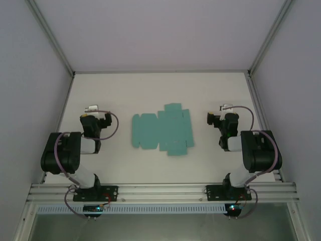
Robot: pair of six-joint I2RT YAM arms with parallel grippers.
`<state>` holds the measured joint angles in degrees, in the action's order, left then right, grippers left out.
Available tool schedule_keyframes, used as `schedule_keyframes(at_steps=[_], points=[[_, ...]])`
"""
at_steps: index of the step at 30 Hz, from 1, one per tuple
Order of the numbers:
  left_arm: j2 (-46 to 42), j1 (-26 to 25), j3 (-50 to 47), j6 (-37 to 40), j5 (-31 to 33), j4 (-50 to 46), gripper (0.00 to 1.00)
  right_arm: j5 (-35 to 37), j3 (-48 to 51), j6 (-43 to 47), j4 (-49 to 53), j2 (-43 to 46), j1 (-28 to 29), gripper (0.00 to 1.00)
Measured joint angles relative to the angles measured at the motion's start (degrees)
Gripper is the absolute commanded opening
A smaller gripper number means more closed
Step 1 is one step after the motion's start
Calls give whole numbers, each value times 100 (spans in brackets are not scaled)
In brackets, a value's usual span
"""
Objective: Assemble paper box
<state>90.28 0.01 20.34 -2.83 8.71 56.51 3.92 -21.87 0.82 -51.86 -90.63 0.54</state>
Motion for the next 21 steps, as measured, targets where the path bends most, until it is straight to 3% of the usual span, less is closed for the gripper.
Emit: schedule_keyframes(at_steps=[21], points=[[-61, 0, -4, 28, -44, -109, 99, 39, 24, -63, 74, 55, 15, 99]])
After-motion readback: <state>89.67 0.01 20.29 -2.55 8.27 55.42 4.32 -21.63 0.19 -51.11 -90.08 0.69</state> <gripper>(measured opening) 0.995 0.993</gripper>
